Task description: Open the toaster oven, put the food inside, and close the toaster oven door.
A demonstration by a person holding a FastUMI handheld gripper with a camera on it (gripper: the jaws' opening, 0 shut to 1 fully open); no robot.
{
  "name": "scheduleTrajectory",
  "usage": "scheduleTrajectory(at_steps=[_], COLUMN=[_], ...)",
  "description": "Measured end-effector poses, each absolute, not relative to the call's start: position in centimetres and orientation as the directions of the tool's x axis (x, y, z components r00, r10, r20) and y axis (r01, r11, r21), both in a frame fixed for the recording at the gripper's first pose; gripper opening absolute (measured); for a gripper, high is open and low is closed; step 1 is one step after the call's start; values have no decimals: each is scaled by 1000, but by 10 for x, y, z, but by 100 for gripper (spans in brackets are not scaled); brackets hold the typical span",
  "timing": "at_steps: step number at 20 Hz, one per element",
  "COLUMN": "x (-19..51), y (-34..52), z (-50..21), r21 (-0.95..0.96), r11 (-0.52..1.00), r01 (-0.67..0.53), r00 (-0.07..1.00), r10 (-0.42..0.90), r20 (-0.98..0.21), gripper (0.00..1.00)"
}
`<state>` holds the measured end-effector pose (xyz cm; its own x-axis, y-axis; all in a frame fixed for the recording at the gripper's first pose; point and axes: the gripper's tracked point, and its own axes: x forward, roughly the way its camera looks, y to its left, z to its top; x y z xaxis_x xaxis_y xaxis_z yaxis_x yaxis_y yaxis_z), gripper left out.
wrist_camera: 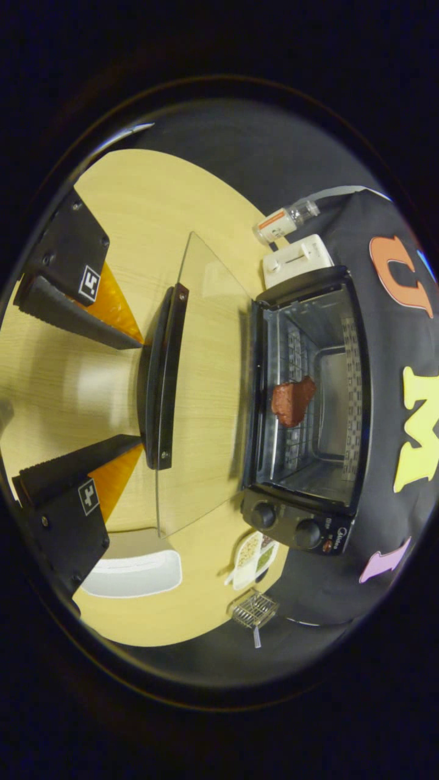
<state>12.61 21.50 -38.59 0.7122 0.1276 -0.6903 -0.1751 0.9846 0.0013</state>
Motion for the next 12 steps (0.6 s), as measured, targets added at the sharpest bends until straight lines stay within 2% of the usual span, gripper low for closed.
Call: scheduleTrajectory(at_steps=[4, 12], x=[132, 194], y=[219, 224], z=[-352, -253], r21=[4, -11], r11=[982, 983], r01=[-191, -186], r00=[731, 858], r10=[144, 156], r20=[-667, -489], gripper=[91, 91])
